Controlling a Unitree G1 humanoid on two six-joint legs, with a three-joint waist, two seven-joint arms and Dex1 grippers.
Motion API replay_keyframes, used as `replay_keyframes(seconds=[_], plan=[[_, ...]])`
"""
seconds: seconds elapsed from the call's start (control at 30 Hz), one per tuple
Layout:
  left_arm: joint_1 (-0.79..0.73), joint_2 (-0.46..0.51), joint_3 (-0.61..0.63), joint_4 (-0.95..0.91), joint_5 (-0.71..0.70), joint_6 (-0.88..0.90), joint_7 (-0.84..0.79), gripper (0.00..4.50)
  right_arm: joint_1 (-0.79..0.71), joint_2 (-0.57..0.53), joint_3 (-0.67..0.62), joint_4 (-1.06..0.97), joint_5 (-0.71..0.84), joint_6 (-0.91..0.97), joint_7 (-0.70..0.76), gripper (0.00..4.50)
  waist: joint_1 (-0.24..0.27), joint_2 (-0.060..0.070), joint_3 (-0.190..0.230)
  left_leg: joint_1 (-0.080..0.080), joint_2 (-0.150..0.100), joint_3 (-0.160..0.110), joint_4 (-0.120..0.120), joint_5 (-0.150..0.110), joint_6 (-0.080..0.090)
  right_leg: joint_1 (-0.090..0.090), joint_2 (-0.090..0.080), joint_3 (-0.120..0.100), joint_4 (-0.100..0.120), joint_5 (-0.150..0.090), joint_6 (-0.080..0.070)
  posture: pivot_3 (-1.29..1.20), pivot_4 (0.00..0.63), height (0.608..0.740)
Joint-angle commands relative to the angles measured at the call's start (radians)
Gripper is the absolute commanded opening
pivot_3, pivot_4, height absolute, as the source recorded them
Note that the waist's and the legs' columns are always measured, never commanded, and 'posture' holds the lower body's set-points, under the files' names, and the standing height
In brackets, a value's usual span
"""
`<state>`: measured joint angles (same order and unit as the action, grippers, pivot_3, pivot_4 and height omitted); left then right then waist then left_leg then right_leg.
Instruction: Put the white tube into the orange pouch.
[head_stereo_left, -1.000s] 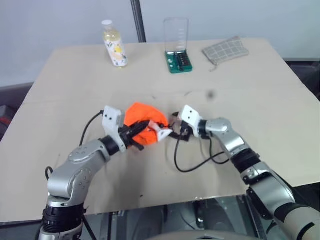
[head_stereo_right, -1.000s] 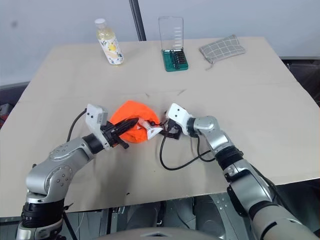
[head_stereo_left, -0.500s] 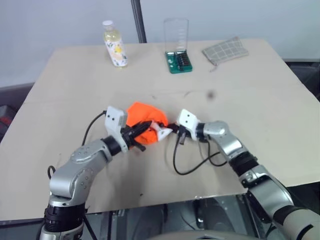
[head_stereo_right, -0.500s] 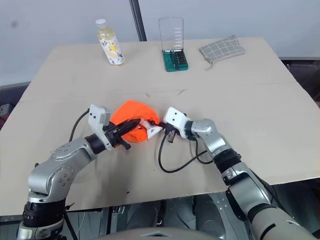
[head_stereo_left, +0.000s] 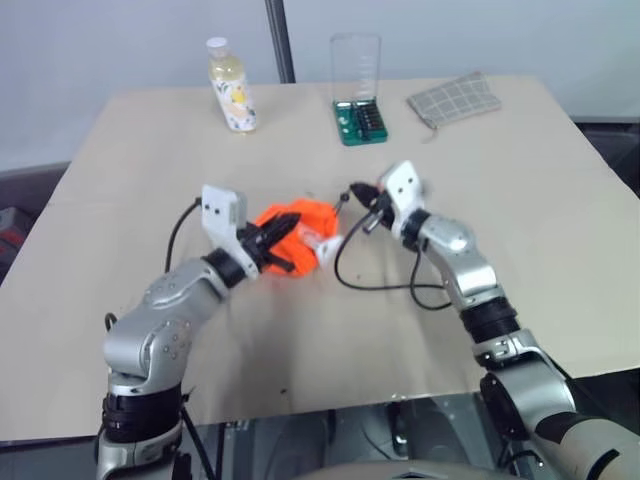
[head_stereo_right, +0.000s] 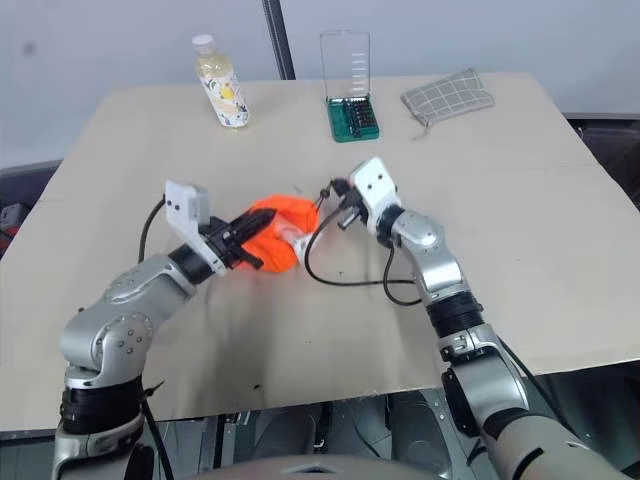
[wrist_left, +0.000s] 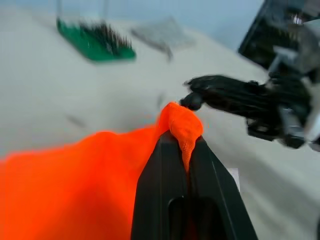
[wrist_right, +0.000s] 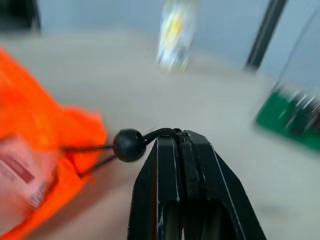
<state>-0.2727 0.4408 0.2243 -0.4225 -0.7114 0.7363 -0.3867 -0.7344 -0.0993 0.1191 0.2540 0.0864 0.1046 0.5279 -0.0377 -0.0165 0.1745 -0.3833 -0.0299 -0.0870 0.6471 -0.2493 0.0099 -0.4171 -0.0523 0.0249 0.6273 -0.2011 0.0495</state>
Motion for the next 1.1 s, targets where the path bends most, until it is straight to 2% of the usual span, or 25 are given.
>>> replay_keyframes(seconds=[0.03, 0.3, 0.4, 0.53, 0.7, 0.8, 0.93, 1.0, 1.1], plan=[[-0.027, -0.005, 0.013, -0.037, -0.024, 0.005, 0.020, 0.00, -0.036, -0.002, -0.040, -0.123, 0.043, 0.049, -0.026, 0.04, 0.000, 0.000, 0.000, 0.000, 0.000, 0.000, 0.000, 0.000, 0.000, 0.000, 0.000, 0.000, 0.000, 0.000, 0.000, 0.00, 0.150, 0.740], [-0.077, -0.025, 0.041, -0.051, -0.119, 0.038, 0.051, 0.00, -0.110, -0.033, -0.097, -0.269, 0.112, 0.166, -0.052, 0.04, 0.001, 0.000, 0.000, 0.000, 0.000, 0.000, -0.001, 0.000, 0.001, 0.000, 0.000, 0.000, 0.000, 0.000, 0.000, 0.00, 0.150, 0.740], [-0.101, -0.036, 0.062, -0.052, -0.169, 0.036, 0.067, 0.75, -0.147, -0.046, -0.123, -0.295, 0.136, 0.188, -0.064, 0.00, 0.003, 0.000, 0.000, -0.001, 0.000, -0.001, -0.001, -0.002, 0.003, 0.000, 0.000, -0.001, 0.000, 0.000, 0.000, 0.00, 0.150, 0.740], [-0.101, -0.014, 0.045, -0.061, -0.171, 0.049, 0.067, 2.44, -0.189, -0.054, -0.144, -0.311, 0.167, 0.208, -0.073, 0.00, 0.002, 0.000, 0.000, -0.001, 0.000, 0.000, -0.001, -0.002, 0.003, 0.000, 0.000, -0.001, 0.000, 0.000, 0.000, 0.00, 0.150, 0.740], [-0.153, 0.003, 0.078, -0.071, -0.267, 0.046, 0.031, 2.44, -0.234, -0.059, -0.142, -0.339, 0.200, 0.232, -0.062, 0.00, 0.001, 0.000, 0.001, -0.001, 0.000, 0.000, -0.001, 0.000, 0.000, -0.001, 0.000, 0.000, 0.000, 0.000, 0.000, 0.00, 0.150, 0.740], [-0.258, 0.019, 0.052, -0.016, -0.205, -0.007, 0.022, 2.44, -0.254, -0.062, -0.132, -0.350, 0.213, 0.239, -0.048, 0.00, 0.005, 0.000, 0.001, -0.001, 0.000, -0.001, -0.001, 0.000, 0.000, -0.001, 0.000, -0.002, 0.000, 0.000, 0.000, 0.00, 0.150, 0.740], [-0.435, -0.010, 0.007, 0.083, -0.152, -0.071, -0.001, 2.44, -0.287, -0.084, -0.101, -0.364, 0.206, 0.225, -0.006, 0.00, 0.009, 0.000, 0.001, -0.002, -0.002, 0.001, 0.000, 0.000, 0.000, 0.000, 0.000, -0.003, -0.001, 0.000, 0.000, 0.00, 0.150, 0.740], [-0.523, -0.033, -0.020, 0.135, -0.137, -0.101, -0.029, 2.44, -0.302, -0.133, -0.056, -0.368, 0.150, 0.186, 0.036, 0.00, 0.008, 0.000, 0.001, -0.002, -0.002, 0.001, 0.000, 0.000, 0.000, 0.000, 0.000, -0.003, -0.001, 0.000, 0.000, 0.00, 0.150, 0.740], [-0.575, -0.056, -0.040, 0.183, -0.124, -0.125, -0.066, 2.44, -0.313, -0.172, -0.028, -0.361, 0.121, 0.149, 0.072, 0.00, 0.006, 0.000, 0.001, -0.003, -0.002, 0.002, 0.000, 0.000, 0.000, -0.001, 0.000, -0.003, -0.001, 0.000, 0.000, 0.00, 0.150, 0.740]])
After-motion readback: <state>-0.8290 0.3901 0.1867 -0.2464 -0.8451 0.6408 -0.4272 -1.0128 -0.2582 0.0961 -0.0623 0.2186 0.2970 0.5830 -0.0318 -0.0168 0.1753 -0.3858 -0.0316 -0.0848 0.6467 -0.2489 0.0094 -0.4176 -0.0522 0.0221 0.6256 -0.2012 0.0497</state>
